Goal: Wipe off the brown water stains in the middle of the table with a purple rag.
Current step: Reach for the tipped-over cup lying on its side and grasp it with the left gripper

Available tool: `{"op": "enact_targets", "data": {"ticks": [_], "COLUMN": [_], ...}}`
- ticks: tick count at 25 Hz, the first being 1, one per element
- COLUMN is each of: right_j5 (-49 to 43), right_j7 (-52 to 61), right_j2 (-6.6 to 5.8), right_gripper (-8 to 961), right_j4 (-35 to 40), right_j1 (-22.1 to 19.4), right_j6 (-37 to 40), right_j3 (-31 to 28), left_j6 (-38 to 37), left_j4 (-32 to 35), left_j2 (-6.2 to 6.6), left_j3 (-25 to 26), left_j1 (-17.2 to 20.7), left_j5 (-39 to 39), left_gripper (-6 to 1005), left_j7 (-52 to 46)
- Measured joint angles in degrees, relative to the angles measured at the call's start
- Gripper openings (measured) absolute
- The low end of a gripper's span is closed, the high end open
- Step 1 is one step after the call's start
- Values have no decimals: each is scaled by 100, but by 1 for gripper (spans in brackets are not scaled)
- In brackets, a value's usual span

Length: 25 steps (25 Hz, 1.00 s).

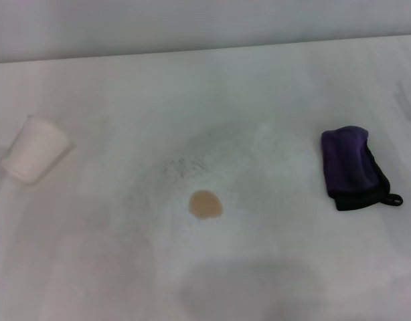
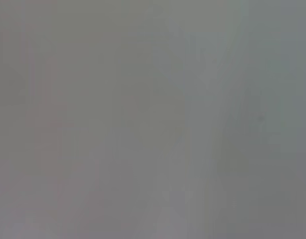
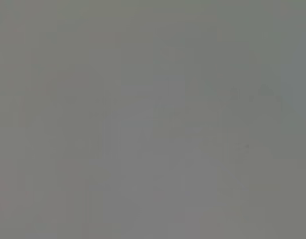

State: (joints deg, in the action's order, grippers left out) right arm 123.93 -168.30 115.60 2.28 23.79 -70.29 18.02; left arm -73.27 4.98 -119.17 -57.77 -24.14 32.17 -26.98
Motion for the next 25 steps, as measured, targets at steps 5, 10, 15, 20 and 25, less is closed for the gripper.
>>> {"op": "enact_targets", "data": {"ticks": [5,10,15,20,25], "right_j5": [34,35,35,35,34], "right_j7": [-5,-5,-5,-7,-9], "right_j2": [4,-7,5,3,-2], "right_gripper": [858,858,858,858,858], "right_j4": [8,47,21,26,10], "right_j1": [7,37,3,-3,0], "right_j6": [53,45,45,79,131], "right_j3": [-34,-37,-37,-36,-35], "left_j6": [1,-4,210,310,877], "left_j4": [4,-2,-3,10,718], "left_j2": [-1,-10,-1,27,165], "left_j3": [11,15,1,-5,-14], "left_j1": [-120,-221,-279,-280,-25], "left_j5": [1,-1,35,93,795], "left_gripper": [875,876,876,876,876], "left_j7": [8,13,14,-19,-1004]}}
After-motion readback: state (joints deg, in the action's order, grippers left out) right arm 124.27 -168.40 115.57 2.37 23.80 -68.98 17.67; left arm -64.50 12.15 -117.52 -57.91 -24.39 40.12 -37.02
